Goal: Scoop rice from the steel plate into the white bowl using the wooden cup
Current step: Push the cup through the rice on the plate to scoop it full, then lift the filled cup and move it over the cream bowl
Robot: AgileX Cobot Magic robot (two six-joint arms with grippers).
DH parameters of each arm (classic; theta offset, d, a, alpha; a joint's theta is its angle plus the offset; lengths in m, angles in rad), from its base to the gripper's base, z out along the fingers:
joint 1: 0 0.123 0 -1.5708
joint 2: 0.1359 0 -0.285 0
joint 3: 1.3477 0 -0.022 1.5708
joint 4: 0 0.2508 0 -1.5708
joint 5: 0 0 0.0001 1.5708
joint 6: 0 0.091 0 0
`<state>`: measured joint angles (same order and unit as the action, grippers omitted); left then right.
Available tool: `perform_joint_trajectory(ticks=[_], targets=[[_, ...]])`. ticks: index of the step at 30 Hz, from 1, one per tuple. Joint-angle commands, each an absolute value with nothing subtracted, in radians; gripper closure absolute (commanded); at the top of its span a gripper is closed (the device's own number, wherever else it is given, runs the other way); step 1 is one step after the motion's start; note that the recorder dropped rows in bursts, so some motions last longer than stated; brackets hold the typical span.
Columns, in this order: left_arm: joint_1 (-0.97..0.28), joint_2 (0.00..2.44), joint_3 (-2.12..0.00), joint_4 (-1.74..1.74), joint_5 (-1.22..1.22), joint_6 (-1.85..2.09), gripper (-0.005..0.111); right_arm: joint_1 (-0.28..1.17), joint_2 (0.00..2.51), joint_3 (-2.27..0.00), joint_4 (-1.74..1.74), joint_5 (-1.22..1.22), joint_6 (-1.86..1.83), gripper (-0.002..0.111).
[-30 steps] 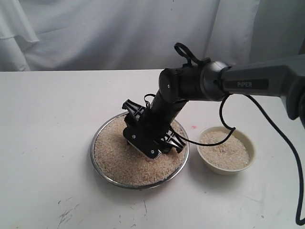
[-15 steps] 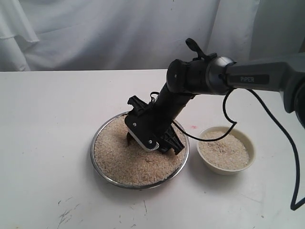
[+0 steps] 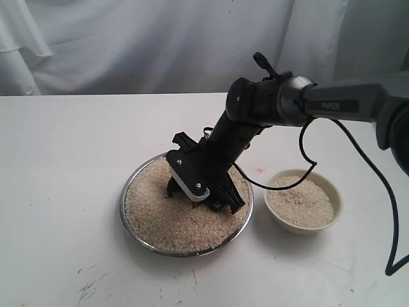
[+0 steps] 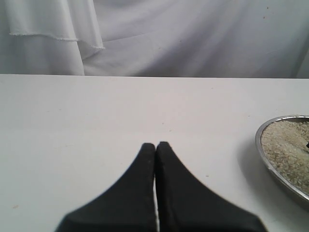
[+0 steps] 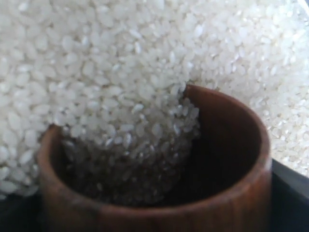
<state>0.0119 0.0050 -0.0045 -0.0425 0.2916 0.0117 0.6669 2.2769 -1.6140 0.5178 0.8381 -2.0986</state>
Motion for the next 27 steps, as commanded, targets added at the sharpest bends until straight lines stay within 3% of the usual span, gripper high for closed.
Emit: perform_joint_trajectory(ticks=[1,27], targets=[[0.01,0.0,0.0,-0.043,0.285,0.009,0.107,0.655,2.304,-1.613,0.56,0.888,-2.097,0.108],[0.01,0.0,0.0,-0.043,0.285,0.009,0.107,0.605,2.246,-1.675,0.569,0.92,-2.082,0.108]])
